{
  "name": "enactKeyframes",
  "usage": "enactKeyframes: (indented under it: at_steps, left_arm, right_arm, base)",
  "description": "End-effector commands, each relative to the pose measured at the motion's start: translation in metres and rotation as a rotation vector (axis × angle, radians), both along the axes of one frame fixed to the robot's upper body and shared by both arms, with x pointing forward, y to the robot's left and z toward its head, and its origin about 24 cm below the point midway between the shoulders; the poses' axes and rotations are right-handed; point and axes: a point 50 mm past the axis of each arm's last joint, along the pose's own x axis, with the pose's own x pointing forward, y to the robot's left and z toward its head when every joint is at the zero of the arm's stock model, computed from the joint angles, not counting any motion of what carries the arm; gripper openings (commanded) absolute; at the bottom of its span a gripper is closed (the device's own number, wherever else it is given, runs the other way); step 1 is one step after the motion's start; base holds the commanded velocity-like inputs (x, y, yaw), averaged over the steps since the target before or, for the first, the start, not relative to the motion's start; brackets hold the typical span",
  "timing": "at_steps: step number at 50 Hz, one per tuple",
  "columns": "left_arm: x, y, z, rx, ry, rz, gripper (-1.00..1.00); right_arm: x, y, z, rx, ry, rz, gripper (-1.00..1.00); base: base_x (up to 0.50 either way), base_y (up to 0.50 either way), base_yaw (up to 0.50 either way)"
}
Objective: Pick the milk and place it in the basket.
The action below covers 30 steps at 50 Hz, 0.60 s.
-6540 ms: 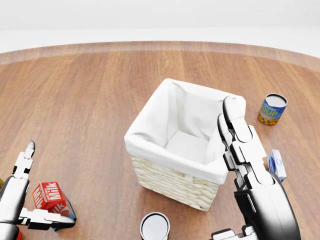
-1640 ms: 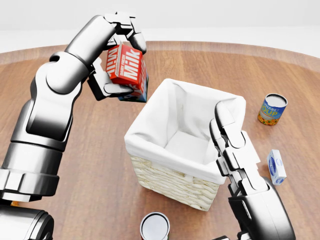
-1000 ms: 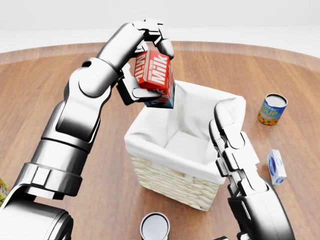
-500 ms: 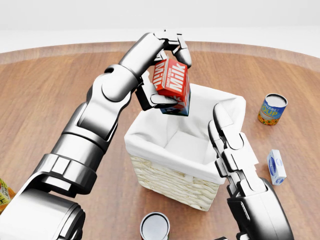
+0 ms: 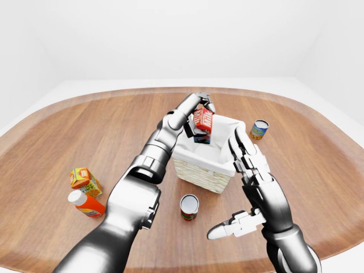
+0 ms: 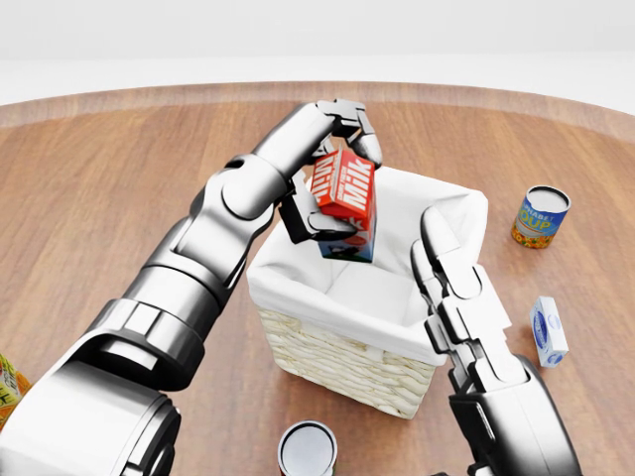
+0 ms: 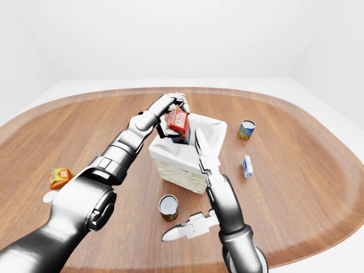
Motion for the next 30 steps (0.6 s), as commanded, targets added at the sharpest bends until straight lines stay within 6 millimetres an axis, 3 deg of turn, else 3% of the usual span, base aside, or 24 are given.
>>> enactKeyframes:
  at_steps: [1,30]
  left_arm:
    - [0.003,0.004,0.002,-0.022,0.011,0.04,-1.0]
    - [0.004,0.01,-0.015,-0.054,0.007,0.176,-1.0]
  right_arm:
    - [0.0,0.001,-0.001,0.0,0.001,0.003,1.0]
    - [0.0,0.002,-0.003,-0.001,0.006,0.01,1.0]
  base:
    - [0.0,0.0,0.0]
    - [0.0,0.0,0.0]
